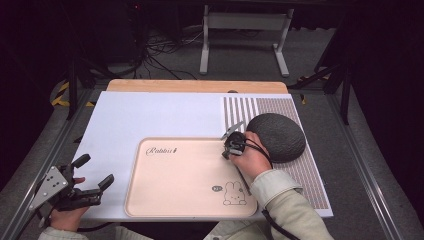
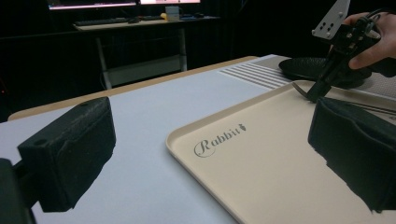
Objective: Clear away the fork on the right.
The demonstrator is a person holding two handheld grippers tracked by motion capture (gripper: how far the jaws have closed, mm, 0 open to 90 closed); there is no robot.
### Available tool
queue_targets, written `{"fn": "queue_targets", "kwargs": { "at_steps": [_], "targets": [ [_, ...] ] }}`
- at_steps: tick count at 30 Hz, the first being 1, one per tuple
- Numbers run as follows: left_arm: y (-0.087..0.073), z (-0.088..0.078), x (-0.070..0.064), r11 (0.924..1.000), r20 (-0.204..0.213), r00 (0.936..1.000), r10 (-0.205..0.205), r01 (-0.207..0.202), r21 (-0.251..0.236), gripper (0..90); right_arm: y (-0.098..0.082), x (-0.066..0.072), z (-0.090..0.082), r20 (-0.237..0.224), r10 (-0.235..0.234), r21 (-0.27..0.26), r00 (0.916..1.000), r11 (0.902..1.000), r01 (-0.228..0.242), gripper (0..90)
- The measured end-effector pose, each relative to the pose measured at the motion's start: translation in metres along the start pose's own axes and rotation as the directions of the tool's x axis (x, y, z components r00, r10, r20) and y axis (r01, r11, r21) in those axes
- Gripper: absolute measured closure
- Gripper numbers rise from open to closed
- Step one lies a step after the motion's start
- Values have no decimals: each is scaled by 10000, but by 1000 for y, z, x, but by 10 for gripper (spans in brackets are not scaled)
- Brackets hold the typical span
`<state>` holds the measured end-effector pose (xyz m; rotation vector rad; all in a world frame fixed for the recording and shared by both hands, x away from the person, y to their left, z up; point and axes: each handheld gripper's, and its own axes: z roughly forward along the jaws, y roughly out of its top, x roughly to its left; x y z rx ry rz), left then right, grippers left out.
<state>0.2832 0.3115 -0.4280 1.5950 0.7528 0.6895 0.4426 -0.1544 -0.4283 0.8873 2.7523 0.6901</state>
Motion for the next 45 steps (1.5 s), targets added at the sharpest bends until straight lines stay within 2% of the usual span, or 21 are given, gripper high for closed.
{"fn": "queue_targets", "kwargs": {
  "at_steps": [5, 8, 15, 20, 28, 38, 43, 44, 45],
  "targets": [
    [0, 0, 0, 10000, 21, 10000, -33, 33, 9, 16, -3, -4, -2, 167, 228, 48, 9996, 9997, -229, 900],
    [0, 0, 0, 10000, 16, 10000, -40, 40, 8, 16, -8, -8, -5, 423, 637, 72, 9971, 9979, -640, 900],
    [0, 0, 0, 10000, 13, 10000, -68, 68, -12, 16, -15, -14, -9, 577, 1006, 70, 9933, 9948, -1012, 900],
    [0, 0, 1, 10000, 6, 10000, -74, 74, -13, 16, -18, -16, -11, 850, 1350, 82, 9872, 9906, -1362, 900],
    [0, 0, 1, 10000, 0, 10000, -95, 95, -17, 16, -21, -18, -13, 965, 1909, 87, 9769, 9812, -1926, 900],
    [0, 0, 1, 10000, -14, 10000, -78, 78, -17, 16, -21, -20, -14, 830, 1951, -151, 9773, 9808, -1945, 900],
    [0, 0, 1, 10000, -30, 10000, -83, 83, -43, 16, -21, -19, -27, 817, 1769, -983, 9808, 9808, -1687, 888],
    [0, 0, 1, 10000, -30, 10000, -83, 83, -43, 16, -21, -19, -27, 817, 1769, -983, 9808, 9808, -1687, 888],
    [0, 0, 1, 10000, -34, 10000, -71, 71, -20, 16, -21, -18, -31, 837, 1644, -1278, 9828, 9799, -1531, 825]
  ]
}}
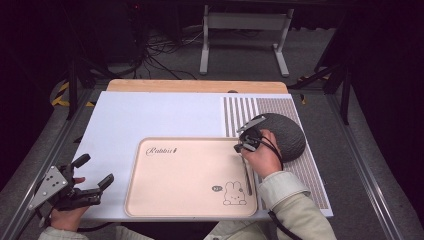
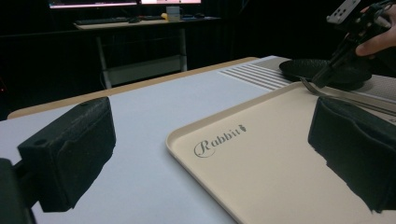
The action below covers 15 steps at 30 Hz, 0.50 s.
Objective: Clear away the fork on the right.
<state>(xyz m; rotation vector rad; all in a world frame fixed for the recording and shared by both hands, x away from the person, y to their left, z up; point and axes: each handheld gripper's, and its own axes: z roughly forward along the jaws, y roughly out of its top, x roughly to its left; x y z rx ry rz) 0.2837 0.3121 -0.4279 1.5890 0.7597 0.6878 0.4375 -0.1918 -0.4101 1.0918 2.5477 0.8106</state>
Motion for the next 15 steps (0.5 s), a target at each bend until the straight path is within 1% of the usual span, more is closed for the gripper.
{"fn": "queue_targets", "kwargs": {
  "at_steps": [1, 2, 3, 4, 5, 7, 9, 11, 12, 13, 15],
  "targets": [
    [0, 0, 0, 10000, 2, 10000, -12, 12, 2, 16, 0, -1, -7, 199, -100, -319, 9998, 9994, 106, 717],
    [0, 0, 0, 10000, 10, 10000, -11, 11, -2, 16, 0, -2, -11, 281, -127, -544, 9995, 9984, 143, 679],
    [0, 0, 0, 10000, 23, 10000, 0, 0, 12, 16, 0, -3, -15, 247, -200, -767, 9995, 9968, 218, 648],
    [0, 0, -1, 10000, 22, 10000, -5, 5, 5, 16, -1, -4, -19, 227, -171, -976, 9996, 9950, 193, 602],
    [0, 0, -1, 10000, 17, 10000, 0, 0, -2, 16, -3, -5, -24, 236, -175, -1265, 9996, 9918, 203, 535],
    [0, 1, 0, 10000, -5, 10000, -17, 17, 1, 16, -5, -6, -31, 201, -292, -1659, 9994, 9856, 321, 456],
    [0, 1, 0, 10000, 1, 10000, -35, 35, 18, 16, -9, -8, -39, 250, -312, -2167, 9992, 9756, 359, 359],
    [0, 1, -1, 10000, 17, 10000, -9, 9, 23, 16, -13, -9, -48, 274, -238, -2503, 9993, 9677, 299, 304],
    [0, 1, -1, 10000, 9, 10000, -14, 14, 13, 16, -15, -11, -52, 258, -199, -2709, 9995, 9623, 262, 270],
    [0, 1, -1, 10000, 10, 10000, -18, 18, 20, 16, -19, -13, -57, 272, -131, -2970, 9995, 9547, 206, 241],
    [0, 1, -1, 10000, -3, 10000, -21, 21, 34, 16, -25, -15, -64, 317, -81, -3309, 9995, 9435, 181, 207]
  ]
}}
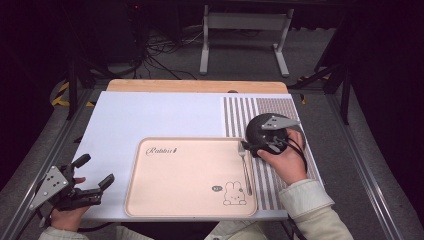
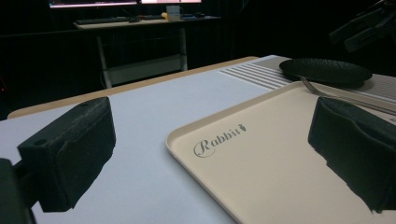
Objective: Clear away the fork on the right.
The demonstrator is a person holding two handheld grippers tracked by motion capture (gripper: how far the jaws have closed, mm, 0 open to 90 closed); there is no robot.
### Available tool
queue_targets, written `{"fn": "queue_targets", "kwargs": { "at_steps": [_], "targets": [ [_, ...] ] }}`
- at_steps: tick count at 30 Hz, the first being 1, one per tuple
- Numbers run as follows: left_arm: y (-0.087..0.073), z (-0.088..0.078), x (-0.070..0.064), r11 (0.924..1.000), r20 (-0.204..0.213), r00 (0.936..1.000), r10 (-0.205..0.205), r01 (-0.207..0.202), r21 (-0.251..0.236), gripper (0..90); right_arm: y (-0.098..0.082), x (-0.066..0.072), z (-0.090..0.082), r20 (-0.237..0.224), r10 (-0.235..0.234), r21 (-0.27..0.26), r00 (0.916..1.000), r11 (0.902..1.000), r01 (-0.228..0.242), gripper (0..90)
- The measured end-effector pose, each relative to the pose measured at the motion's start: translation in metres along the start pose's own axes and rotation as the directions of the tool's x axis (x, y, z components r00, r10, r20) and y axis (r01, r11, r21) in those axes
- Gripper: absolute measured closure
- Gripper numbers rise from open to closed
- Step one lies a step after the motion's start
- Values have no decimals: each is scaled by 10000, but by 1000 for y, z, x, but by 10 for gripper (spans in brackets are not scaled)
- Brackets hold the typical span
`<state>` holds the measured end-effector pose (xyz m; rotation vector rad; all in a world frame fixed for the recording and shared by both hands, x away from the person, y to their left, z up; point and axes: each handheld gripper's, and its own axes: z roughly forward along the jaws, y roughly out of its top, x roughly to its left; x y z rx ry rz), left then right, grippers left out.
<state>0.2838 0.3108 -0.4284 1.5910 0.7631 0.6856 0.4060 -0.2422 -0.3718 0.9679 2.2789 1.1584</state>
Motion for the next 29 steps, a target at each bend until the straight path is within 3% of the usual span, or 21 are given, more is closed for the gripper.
{"fn": "queue_targets", "kwargs": {
  "at_steps": [3, 5, 15, 22, 24, 27, 28, 29],
  "targets": [
    [0, 0, 0, 10000, -7, 10000, -2, 2, 1, 16, -4, -3, -9, 48, -1, -296, 10000, 9996, 3, 177],
    [0, 0, 0, 10000, -10, 10000, 2, -2, 38, 16, -10, -7, -22, 41, -89, -760, 10000, 9971, 92, 156],
    [0, 0, 0, 10000, -23, 10000, 2, -2, 51, 16, -29, -16, -49, 176, -117, -1648, 9998, 9862, 145, 123],
    [0, 0, 0, 10000, -34, 10000, 7, -7, 51, 16, -57, -20, -64, 65, -93, -2772, 9999, 9608, 108, 84],
    [0, 0, 0, 10000, -54, 10000, 9, -9, 21, 16, -71, -23, -68, 31, -1, -3276, 10000, 9448, 11, 69],
    [0, 0, 0, 10000, -62, 10000, 22, -22, 44, 15, -88, -27, -68, -9, 117, -3718, 9999, 9282, -112, 62],
    [0, 0, 0, 10000, -62, 10000, 29, -29, 48, 16, -91, -28, -67, -71, 164, -3777, 9998, 9258, -179, 57],
    [0, 0, 0, 10000, -52, 10000, 33, -33, 31, 15, -98, -29, -65, -236, 204, -3630, 9995, 9314, -275, 47]
  ]
}}
